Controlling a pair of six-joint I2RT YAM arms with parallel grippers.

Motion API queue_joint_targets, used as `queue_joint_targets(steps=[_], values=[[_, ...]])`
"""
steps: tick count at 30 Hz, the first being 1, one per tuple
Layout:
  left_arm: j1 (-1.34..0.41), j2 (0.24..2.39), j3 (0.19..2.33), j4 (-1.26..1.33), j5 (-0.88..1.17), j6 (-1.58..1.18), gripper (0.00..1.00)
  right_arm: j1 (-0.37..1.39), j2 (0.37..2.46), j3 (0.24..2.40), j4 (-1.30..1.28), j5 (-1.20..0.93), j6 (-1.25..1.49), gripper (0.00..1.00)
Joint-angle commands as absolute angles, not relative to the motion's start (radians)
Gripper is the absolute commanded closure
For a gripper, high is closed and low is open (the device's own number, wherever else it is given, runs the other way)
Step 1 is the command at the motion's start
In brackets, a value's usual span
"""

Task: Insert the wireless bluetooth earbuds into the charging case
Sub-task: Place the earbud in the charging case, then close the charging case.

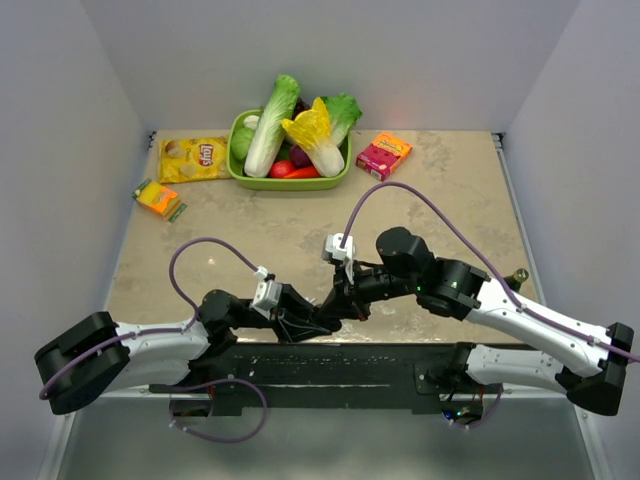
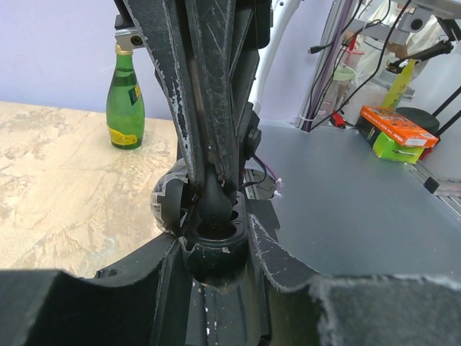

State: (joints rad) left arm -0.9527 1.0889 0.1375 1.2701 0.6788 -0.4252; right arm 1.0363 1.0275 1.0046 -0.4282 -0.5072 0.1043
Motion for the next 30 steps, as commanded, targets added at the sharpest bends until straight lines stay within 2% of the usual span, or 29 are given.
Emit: queue_joint_targets(steps=[1, 15, 18, 19, 21, 22, 25, 30], values=[[-0.962, 1.075, 0.153, 1.358, 0.664, -0.394, 1.0, 1.049, 1.028, 0.989, -0.382, -0.474, 0.121, 1.0], [-0.962, 1.055, 0.144, 1.351, 0.638, -0.387, 1.0, 1.075, 1.052, 0.992, -0.433, -0.437, 0.115, 1.0], [-0.962, 1.052, 0.143, 1.347, 0.637, -0.387, 1.0, 1.077, 1.045, 0.997, -0.433, -0.414, 0.124, 0.79], [-0.962, 1.052, 0.143, 1.347, 0.637, -0.387, 1.0, 1.077, 1.039, 0.997, -0.427, -0.402, 0.13, 0.69], [-0.963, 1.055, 0.141, 1.345, 0.637, -0.387, 1.0, 1.077, 1.016, 1.002, -0.411, -0.376, 0.144, 0.61], [-0.963, 1.06, 0.138, 1.348, 0.637, -0.387, 1.0, 1.077, 1.008, 1.006, -0.393, -0.368, 0.152, 0.54], [-0.965, 1.068, 0.13, 1.351, 0.632, -0.388, 1.0, 1.077, 0.971, 1.052, -0.371, -0.342, 0.166, 0.46], [-0.965, 1.084, 0.117, 1.367, 0.623, -0.391, 1.0, 1.075, 0.876, 1.095, -0.324, -0.195, 0.181, 0.44]])
